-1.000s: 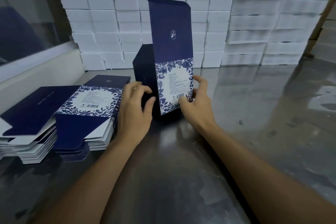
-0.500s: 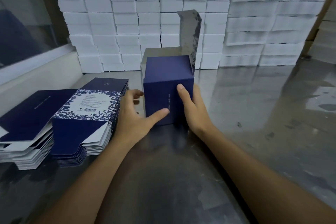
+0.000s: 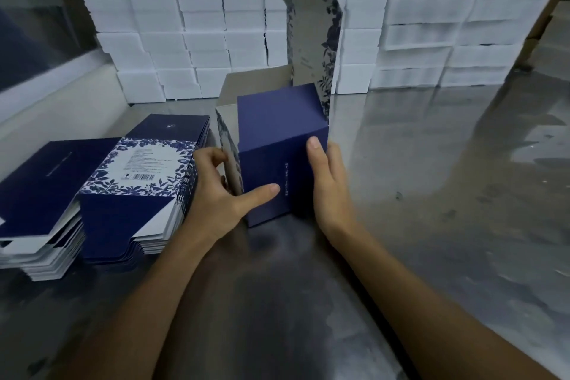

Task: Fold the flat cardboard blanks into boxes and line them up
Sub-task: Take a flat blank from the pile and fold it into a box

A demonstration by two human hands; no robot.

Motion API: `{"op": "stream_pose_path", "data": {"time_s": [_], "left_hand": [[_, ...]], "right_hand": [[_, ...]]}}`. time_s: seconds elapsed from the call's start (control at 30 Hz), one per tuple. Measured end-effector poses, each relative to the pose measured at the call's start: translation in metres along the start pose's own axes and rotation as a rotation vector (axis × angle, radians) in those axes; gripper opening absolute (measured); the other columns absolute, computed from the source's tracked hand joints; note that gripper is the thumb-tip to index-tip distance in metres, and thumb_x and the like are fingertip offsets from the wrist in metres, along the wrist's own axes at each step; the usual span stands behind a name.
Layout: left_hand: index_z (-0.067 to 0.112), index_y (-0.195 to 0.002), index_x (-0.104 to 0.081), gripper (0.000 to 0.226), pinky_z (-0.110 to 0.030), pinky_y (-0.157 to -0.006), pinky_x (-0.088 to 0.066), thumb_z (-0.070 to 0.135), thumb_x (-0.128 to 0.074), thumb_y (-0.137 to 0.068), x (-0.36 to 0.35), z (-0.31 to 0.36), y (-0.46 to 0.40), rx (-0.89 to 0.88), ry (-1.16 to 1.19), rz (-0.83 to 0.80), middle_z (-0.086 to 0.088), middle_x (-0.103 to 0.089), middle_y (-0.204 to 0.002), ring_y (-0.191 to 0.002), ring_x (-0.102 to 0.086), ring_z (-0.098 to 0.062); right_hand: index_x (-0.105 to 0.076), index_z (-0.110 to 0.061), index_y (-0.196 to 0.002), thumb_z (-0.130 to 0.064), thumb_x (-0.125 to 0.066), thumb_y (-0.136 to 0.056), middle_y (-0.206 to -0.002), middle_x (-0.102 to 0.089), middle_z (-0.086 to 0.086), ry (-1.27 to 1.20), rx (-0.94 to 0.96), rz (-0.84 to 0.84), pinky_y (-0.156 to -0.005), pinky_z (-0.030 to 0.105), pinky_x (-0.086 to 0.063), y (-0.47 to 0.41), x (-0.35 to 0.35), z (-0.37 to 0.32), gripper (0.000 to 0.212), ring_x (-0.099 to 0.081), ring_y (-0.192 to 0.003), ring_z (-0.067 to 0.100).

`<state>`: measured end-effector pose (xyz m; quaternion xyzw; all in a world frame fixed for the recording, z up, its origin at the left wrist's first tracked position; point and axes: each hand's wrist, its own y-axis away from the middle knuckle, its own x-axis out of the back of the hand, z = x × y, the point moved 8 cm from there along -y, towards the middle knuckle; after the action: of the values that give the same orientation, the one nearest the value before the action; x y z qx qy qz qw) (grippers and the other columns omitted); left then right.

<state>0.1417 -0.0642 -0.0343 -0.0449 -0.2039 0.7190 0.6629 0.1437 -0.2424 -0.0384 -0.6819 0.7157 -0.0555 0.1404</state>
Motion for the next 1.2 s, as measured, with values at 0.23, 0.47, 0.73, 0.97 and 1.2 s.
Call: {"op": "stream_pose_path", "data": {"time_s": [0.23,0.47,0.73,0.97,1.2], "left_hand": [[0.024,-0.136,-0.019,0.111,-0.042,-0.105,-0.047,0.037,-0.09,-0.051,0.008,0.015,0.009,-0.119,-0.165,0.164,0.0,-0.031,-0.143,-0.132,-0.041,-0.009],[0.013,-0.139,-0.024,0.114,-0.052,-0.105,-0.04,0.043,-0.091,-0.053,0.016,0.036,0.017,-0.362,-0.484,0.372,-0.016,-0.029,-0.139,-0.132,-0.035,-0.031],[0.012,-0.138,-0.026,0.108,-0.051,-0.096,-0.044,0.046,-0.086,-0.055,0.004,0.051,0.022,-0.459,-0.641,0.367,-0.022,-0.029,-0.145,-0.135,-0.03,-0.035],[0.016,-0.138,-0.025,0.113,-0.051,-0.097,-0.044,0.028,-0.094,-0.049,0.004,0.053,0.02,-0.509,-0.662,0.286,-0.02,-0.026,-0.146,-0.136,-0.032,-0.036],[0.012,-0.138,-0.027,0.112,-0.043,-0.106,-0.038,0.029,-0.094,-0.05,0.008,0.052,0.019,-0.56,-0.639,0.277,-0.022,-0.028,-0.144,-0.138,-0.031,-0.034]], "right_hand": [[-0.037,-0.039,-0.102,-0.071,-0.065,-0.07,-0.107,-0.046,-0.006,0.215,0.114,0.24,-0.078,0.017,-0.045,0.012,0.015,-0.017,0.054,-0.05,-0.092,0.005],[-0.048,-0.01,-0.058,-0.051,-0.062,-0.085,-0.052,-0.045,-0.003,0.144,0.192,-0.093,-0.05,0.024,-0.034,0.016,-0.023,-0.029,0.052,-0.04,-0.051,0.008],[-0.045,-0.013,-0.048,-0.011,-0.055,-0.097,-0.047,-0.039,0.006,-0.028,-0.02,-0.051,-0.042,0.024,-0.026,0.004,-0.014,-0.02,0.05,-0.031,-0.04,0.013],[-0.039,-0.018,-0.048,-0.031,-0.053,-0.103,-0.044,-0.037,-0.003,-0.024,-0.079,0.12,-0.043,0.018,-0.029,-0.009,0.012,-0.01,0.058,-0.029,-0.041,0.01],[-0.035,-0.022,-0.037,-0.011,-0.053,-0.095,-0.043,-0.03,-0.002,0.083,-0.042,0.128,-0.042,0.021,-0.023,-0.017,0.019,-0.013,0.061,-0.021,-0.04,0.011]]}}
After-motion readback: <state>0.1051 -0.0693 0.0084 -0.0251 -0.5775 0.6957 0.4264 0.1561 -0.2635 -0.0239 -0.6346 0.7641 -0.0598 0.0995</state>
